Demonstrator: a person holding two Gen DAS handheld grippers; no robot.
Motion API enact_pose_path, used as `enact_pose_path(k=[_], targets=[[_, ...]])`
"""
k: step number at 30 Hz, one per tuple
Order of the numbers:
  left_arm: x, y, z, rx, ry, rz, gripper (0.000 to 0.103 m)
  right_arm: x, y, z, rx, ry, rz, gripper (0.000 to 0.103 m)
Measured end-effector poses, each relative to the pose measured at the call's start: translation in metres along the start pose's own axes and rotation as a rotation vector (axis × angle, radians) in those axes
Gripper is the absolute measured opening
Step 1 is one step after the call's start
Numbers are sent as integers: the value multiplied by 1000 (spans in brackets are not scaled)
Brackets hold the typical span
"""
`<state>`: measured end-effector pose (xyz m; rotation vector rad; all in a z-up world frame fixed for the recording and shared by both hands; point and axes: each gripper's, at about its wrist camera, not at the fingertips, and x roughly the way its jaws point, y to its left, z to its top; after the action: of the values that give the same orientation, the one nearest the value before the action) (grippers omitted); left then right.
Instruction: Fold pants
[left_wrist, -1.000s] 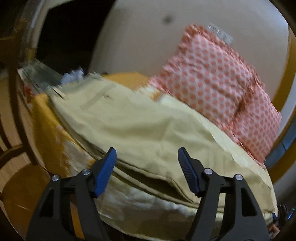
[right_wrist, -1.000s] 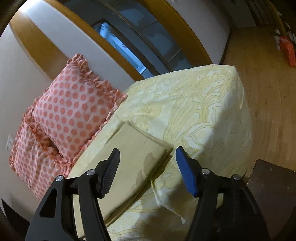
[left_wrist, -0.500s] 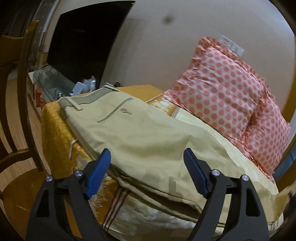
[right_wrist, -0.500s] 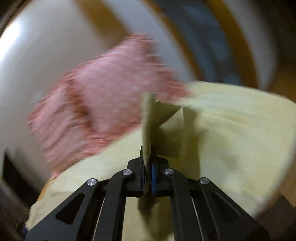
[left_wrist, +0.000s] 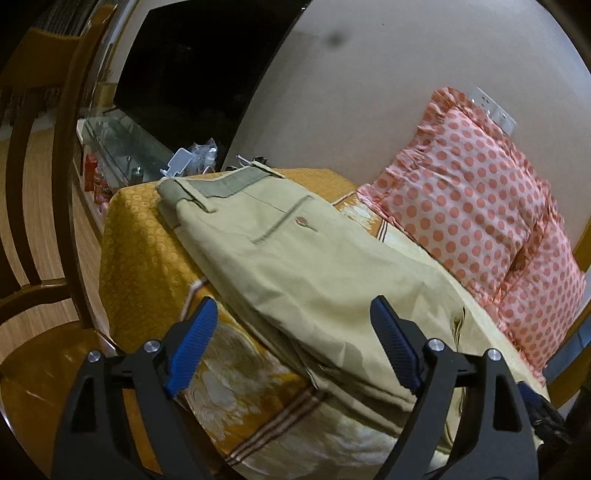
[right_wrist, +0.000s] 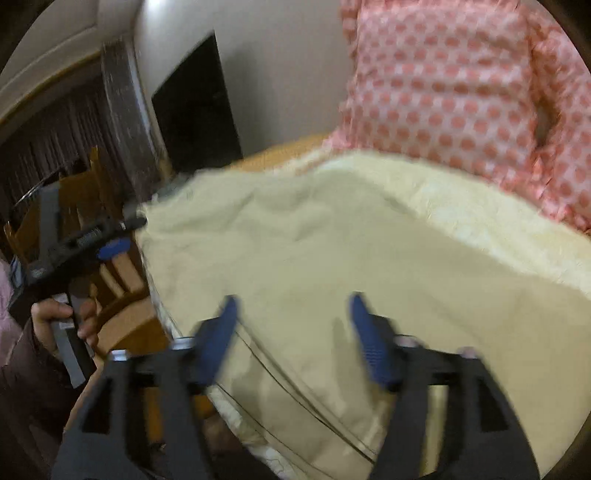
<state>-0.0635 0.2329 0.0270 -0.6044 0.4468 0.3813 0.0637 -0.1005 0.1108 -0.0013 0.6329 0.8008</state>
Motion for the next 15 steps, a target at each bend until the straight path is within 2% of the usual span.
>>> enact_pose_path(k=[1, 3, 4, 5, 13, 14, 15], targets=[[4, 5, 3, -19, 5, -10, 84, -2, -5, 0, 12, -12, -44, 74], [11, 11, 8, -43, 21, -17, 84, 14, -11, -5, 10, 80, -119, 73], [14, 13, 10, -49, 26, -20, 84, 23, -15, -10, 9, 138, -119, 68], [18, 15, 12, -52, 28, -24, 84, 28, -17, -15, 14, 169, -112, 68], [31, 13, 24, -25, 32, 18, 84, 26, -14, -23, 46, 145, -86, 74], [32, 12, 25, -25, 36, 22, 81, 30, -14, -23, 45, 146, -86, 75], [33, 12, 25, -31, 47, 13, 73, 30, -12, -23, 44, 146, -84, 77]])
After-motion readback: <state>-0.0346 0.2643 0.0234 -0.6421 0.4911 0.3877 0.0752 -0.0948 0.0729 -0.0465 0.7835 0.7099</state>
